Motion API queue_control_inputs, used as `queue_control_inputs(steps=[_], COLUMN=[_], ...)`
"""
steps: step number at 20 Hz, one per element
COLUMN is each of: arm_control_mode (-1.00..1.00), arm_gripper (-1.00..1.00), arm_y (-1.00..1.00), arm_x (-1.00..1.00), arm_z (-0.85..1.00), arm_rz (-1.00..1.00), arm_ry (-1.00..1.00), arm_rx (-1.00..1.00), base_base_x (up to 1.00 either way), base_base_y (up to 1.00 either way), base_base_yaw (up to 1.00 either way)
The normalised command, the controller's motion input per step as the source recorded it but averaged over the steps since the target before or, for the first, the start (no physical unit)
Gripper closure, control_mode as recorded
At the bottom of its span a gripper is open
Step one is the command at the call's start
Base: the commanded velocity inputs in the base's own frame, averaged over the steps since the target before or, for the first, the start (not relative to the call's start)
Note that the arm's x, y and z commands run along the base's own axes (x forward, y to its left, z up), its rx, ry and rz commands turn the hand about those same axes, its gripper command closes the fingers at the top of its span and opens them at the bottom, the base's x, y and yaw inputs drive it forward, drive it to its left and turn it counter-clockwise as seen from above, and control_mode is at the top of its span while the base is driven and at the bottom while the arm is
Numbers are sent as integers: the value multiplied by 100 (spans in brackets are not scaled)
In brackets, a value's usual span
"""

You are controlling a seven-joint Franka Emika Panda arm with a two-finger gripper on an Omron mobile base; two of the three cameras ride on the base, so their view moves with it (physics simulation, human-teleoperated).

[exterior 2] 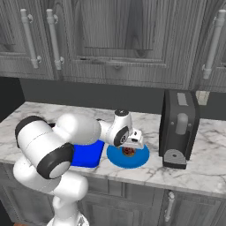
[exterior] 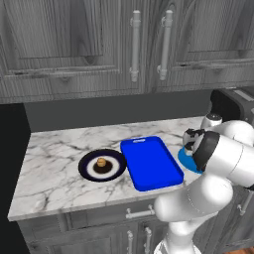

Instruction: Move the dessert items from the plates to the tray.

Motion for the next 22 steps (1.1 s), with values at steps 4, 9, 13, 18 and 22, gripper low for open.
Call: queue_control_inputs(steps=[4, 9, 13, 18, 22], arm_control_mode=[-100, -100, -100, -100, -100], arm_gripper=[-100, -100, -100, -100, -100], arm_y=[-6, -3, -3, 0, 0], arm_x=[9, 0, 0, 0, 0], arm_z=[0, -4, -31, -13, 0], arm_rz=[0, 0, 0, 0, 0], arm_ry=[0, 0, 0, 0, 0], arm_rx=[0, 0, 0, 0, 0], base_base_x=[0, 0, 0, 0, 0], base_base_y=[0, 0, 0, 0, 0], base_base_yaw=[0, 0, 0, 0, 0])
